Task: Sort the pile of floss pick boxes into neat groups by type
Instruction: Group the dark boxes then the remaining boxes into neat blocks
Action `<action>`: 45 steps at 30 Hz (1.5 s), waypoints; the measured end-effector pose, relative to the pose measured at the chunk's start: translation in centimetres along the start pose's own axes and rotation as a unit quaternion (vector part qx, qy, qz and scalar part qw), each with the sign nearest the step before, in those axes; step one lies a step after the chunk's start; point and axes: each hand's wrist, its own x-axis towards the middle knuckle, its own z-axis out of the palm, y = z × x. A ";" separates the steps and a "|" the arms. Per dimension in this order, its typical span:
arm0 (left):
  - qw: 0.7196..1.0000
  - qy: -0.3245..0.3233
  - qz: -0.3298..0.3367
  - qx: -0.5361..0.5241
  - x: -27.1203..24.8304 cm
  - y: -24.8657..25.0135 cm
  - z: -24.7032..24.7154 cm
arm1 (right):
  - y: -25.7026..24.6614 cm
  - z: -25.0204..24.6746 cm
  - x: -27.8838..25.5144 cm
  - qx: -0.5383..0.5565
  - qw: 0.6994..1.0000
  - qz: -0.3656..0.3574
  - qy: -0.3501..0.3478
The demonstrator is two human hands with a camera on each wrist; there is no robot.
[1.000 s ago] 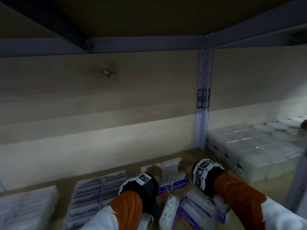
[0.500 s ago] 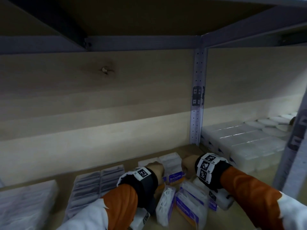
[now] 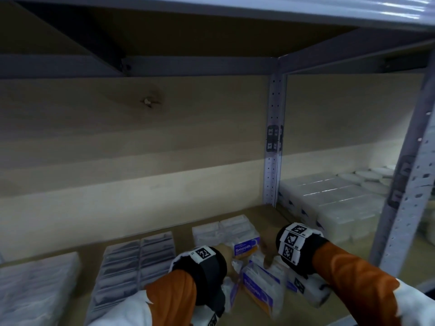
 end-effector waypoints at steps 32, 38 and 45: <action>0.997 0.003 -0.066 0.038 -0.3 0.7 -1.0 | 3.4 2.5 -4.7 0.021 0.999 -0.011 0.041; 0.996 -0.005 -0.068 0.048 -0.4 0.9 -0.9 | 3.3 2.6 -4.4 0.041 0.998 0.018 0.054; 0.996 0.005 -0.062 0.059 -0.7 0.7 -0.4 | 1.2 2.4 -3.4 0.057 0.997 0.015 0.053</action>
